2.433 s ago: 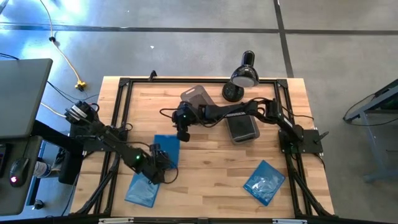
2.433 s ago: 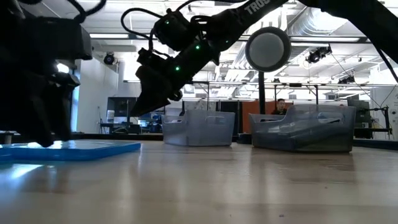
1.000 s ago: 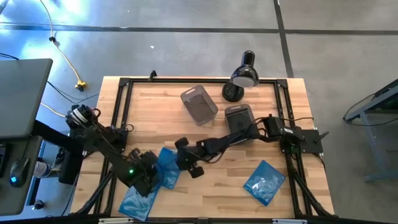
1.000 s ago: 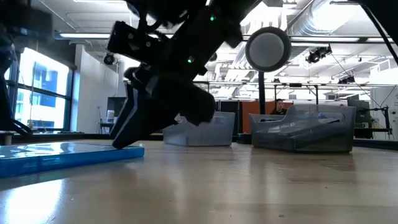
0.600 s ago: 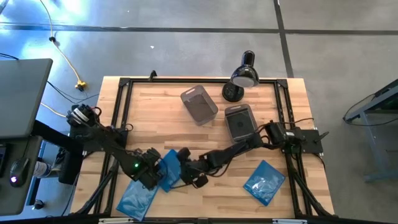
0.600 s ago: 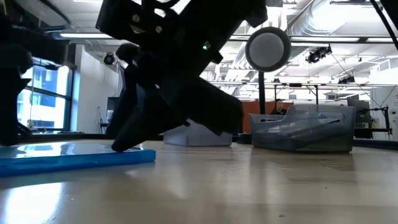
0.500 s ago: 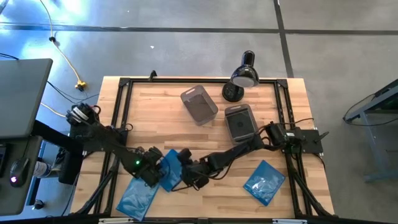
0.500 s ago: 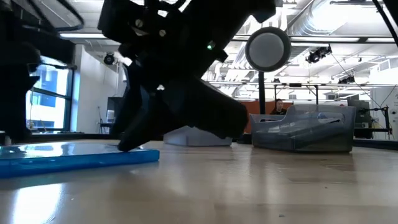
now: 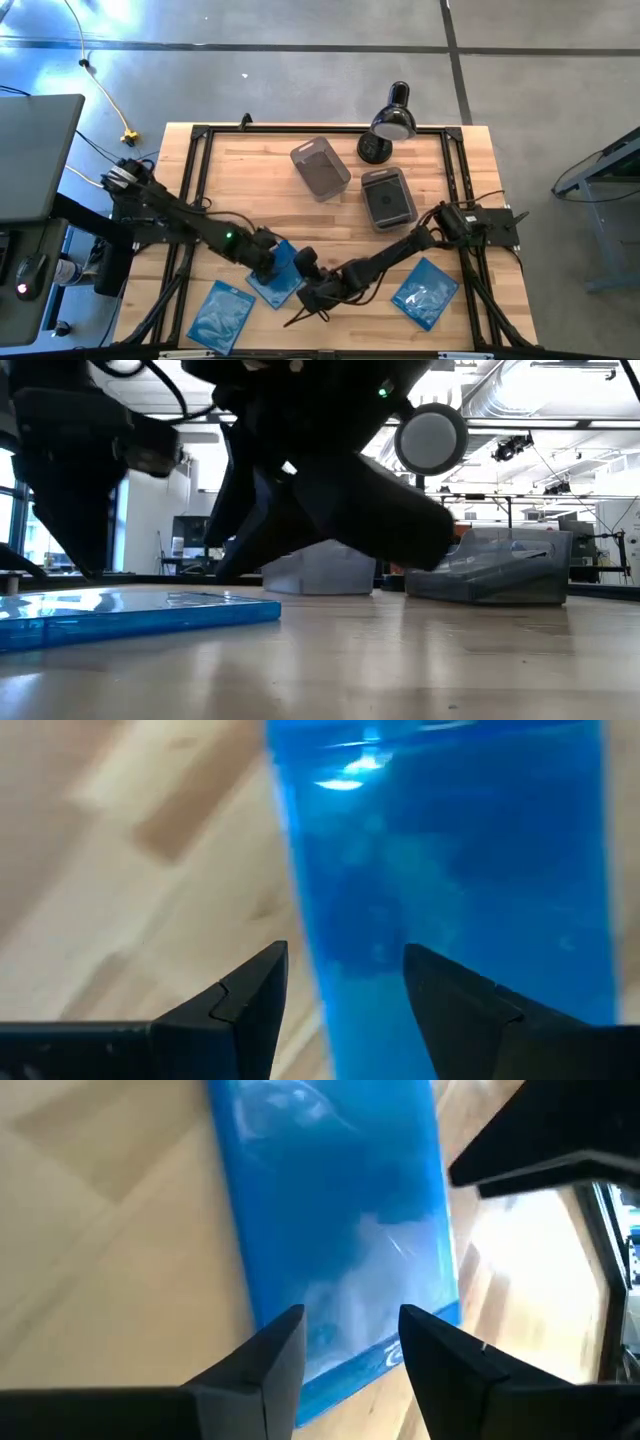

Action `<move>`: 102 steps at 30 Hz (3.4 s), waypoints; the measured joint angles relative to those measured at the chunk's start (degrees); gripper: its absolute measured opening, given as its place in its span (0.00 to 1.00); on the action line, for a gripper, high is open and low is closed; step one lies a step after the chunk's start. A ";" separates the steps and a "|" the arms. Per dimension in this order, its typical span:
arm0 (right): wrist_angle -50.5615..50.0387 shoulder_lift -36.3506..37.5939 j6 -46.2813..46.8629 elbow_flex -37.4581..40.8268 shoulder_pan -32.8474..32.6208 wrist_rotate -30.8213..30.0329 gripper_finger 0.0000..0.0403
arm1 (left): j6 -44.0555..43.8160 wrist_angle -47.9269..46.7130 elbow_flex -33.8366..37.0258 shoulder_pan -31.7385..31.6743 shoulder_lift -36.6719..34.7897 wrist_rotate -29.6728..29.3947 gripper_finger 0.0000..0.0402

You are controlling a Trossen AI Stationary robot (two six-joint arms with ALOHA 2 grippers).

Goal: Pick & place jewel cases by type
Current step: Put the top blue CD case into the left black bin

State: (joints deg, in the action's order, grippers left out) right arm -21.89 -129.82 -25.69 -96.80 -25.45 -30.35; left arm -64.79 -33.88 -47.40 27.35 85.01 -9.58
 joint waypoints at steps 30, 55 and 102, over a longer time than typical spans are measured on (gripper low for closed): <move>-14.57 4.36 40.45 1.17 -1.65 12.90 0.39 | 4.17 18.48 8.59 -4.96 0.48 10.69 0.49; -12.66 1.29 59.57 0.84 2.23 16.72 0.39 | 6.40 25.65 8.66 -4.93 0.70 11.73 0.49; -15.45 0.96 48.80 1.17 3.12 15.43 0.39 | -1.81 33.22 8.36 -4.76 3.09 14.43 0.49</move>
State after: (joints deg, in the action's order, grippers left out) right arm -37.34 -128.86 23.11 -95.64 -22.33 -14.92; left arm -66.60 -0.67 -39.03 22.59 88.10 4.85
